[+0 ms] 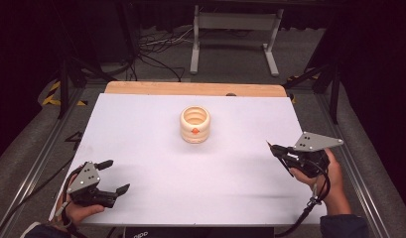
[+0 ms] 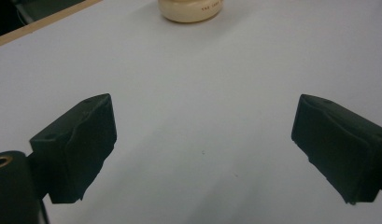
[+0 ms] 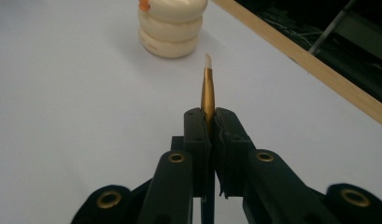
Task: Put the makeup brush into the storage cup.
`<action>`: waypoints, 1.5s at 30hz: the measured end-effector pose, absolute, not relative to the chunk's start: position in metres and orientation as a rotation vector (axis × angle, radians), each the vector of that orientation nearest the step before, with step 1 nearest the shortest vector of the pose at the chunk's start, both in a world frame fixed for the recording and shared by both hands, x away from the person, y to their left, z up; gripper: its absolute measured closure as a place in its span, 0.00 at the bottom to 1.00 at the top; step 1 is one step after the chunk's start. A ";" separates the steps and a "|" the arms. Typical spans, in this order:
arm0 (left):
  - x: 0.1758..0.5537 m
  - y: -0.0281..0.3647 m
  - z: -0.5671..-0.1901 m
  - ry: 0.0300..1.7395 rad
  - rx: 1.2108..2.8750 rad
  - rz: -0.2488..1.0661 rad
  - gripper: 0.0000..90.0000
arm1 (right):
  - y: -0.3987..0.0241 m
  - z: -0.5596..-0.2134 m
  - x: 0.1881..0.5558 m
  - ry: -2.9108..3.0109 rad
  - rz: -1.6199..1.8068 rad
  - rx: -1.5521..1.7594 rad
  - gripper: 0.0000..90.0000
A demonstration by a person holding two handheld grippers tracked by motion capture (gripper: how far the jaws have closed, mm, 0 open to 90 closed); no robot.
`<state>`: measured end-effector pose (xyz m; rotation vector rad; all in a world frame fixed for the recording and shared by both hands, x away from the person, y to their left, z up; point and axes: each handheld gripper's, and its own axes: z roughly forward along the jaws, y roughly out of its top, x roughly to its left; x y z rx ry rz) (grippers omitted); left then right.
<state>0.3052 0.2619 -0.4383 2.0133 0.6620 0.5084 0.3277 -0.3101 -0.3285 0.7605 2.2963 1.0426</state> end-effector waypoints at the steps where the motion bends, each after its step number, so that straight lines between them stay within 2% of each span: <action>1: 0.305 0.262 -0.438 0.662 2.011 0.506 0.08 | -0.308 -0.326 0.326 2.282 1.050 0.751 0.94; 22: 0.306 0.261 -0.436 0.670 1.997 0.498 0.08 | -0.289 -0.325 0.326 2.139 1.318 0.765 0.94; 45: 0.314 0.256 -0.418 0.659 1.884 0.487 0.11 | -0.258 -0.329 0.323 2.039 1.530 0.748 0.94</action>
